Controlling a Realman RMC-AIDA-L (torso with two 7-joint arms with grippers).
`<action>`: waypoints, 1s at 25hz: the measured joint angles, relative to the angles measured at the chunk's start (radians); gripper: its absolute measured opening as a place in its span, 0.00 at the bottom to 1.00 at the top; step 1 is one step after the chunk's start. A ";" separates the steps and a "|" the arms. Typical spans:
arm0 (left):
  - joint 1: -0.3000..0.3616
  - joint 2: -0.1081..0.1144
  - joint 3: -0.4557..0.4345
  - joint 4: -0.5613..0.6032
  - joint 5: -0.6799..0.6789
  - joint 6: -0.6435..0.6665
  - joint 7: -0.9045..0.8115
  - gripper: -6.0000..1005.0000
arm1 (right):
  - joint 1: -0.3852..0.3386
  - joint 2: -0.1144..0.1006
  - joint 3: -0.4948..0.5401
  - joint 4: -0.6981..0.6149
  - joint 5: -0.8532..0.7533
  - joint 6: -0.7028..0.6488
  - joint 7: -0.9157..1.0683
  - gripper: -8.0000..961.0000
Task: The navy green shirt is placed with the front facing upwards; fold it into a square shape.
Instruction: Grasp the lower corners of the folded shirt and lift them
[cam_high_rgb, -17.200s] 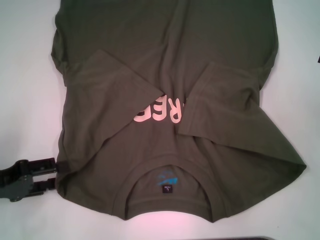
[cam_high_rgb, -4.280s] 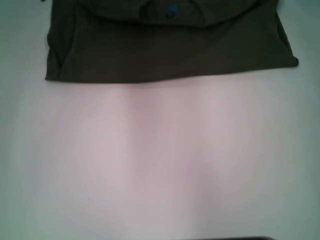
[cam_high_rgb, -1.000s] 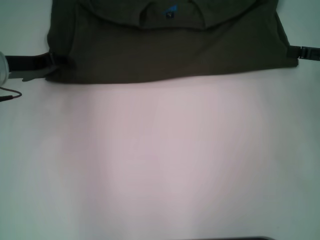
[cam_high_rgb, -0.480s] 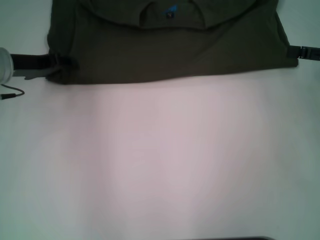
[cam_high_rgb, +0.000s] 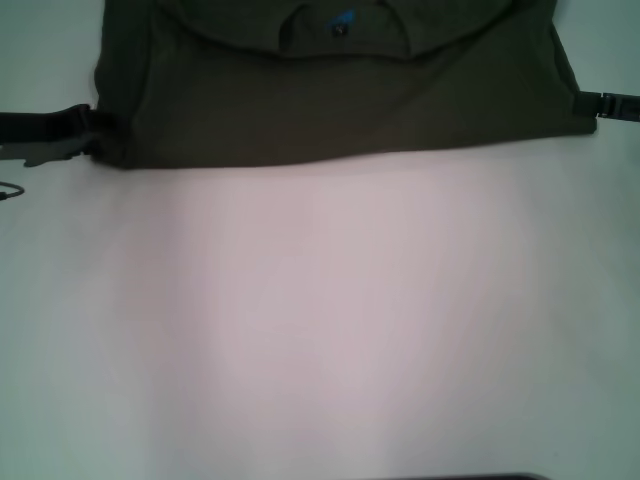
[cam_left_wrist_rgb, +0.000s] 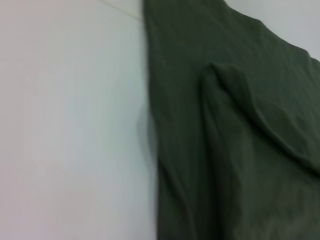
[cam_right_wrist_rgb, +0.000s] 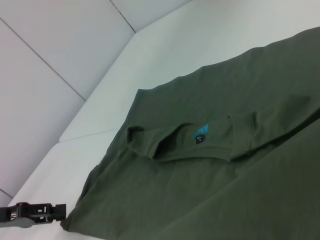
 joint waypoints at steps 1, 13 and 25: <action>0.007 0.000 0.000 -0.010 0.000 0.005 -0.008 0.53 | 0.000 0.000 0.000 0.000 0.000 0.000 0.000 0.95; 0.016 -0.010 0.026 -0.035 0.001 0.013 -0.017 0.53 | 0.003 -0.001 0.000 0.012 -0.004 0.000 -0.005 0.95; -0.013 -0.029 0.080 -0.022 0.002 -0.005 -0.012 0.52 | 0.003 -0.009 0.000 0.037 -0.003 0.000 -0.008 0.95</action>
